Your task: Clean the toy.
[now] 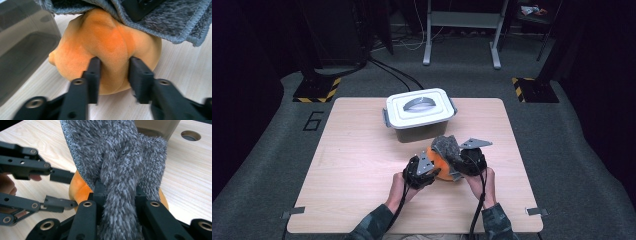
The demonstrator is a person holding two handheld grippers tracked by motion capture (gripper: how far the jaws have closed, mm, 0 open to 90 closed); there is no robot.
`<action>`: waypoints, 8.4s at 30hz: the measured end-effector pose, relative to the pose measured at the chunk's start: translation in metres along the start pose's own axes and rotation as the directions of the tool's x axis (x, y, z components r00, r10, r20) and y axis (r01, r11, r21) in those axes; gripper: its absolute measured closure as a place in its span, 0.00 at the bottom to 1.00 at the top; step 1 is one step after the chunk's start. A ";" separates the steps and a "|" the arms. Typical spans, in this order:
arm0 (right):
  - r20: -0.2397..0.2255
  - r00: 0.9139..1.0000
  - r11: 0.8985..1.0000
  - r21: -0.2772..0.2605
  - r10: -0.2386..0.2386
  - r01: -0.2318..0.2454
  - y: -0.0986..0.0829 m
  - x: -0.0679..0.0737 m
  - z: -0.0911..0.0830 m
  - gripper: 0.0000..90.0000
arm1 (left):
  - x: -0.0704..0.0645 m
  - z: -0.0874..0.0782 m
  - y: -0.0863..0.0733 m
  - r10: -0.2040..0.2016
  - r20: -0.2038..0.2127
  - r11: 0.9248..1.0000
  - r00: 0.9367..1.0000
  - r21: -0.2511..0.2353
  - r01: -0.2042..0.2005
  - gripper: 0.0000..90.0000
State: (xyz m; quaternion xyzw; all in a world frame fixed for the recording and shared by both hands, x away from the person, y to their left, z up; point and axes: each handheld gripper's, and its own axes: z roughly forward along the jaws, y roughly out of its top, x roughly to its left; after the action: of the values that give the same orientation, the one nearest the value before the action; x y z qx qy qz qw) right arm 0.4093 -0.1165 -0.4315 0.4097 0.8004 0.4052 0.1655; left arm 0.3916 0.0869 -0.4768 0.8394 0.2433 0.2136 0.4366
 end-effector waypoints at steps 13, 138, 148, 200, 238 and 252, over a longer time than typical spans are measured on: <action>0.048 0.998 0.999 -0.017 0.046 -0.046 -0.010 -0.014 -0.006 0.81 | 0.005 0.001 -0.003 -0.084 0.011 0.996 0.996 -0.002 0.084 0.87; 0.105 0.993 0.997 0.048 0.061 -0.066 -0.019 -0.034 -0.008 0.80 | 0.012 0.005 -0.015 -0.135 0.014 0.991 0.991 0.015 0.135 0.41; 0.095 0.991 0.994 0.040 0.095 -0.099 -0.020 -0.038 -0.006 0.81 | 0.002 0.018 -0.011 -0.054 -0.022 0.998 0.998 0.041 0.055 0.39; 0.094 0.995 0.999 0.017 -0.033 0.031 -0.002 -0.003 -0.010 0.80 | 0.013 0.006 -0.010 -0.205 0.043 0.979 0.978 0.032 0.203 0.84; 0.168 0.964 0.965 0.124 0.208 -0.230 -0.062 -0.067 0.020 0.80 | 0.018 0.005 -0.018 -0.247 0.062 0.969 0.967 0.016 0.247 0.82; 0.105 0.993 0.998 -0.013 0.055 -0.054 -0.014 -0.021 -0.030 0.80 | 0.015 0.005 -0.016 -0.232 0.056 0.973 0.971 0.011 0.232 0.82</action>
State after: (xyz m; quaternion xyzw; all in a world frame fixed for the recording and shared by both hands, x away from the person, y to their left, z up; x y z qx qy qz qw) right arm 0.3968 -0.1530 -0.4254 0.4514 0.7769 0.3916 0.1984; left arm 0.4026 0.1007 -0.4906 0.8119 0.3277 0.1368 0.4634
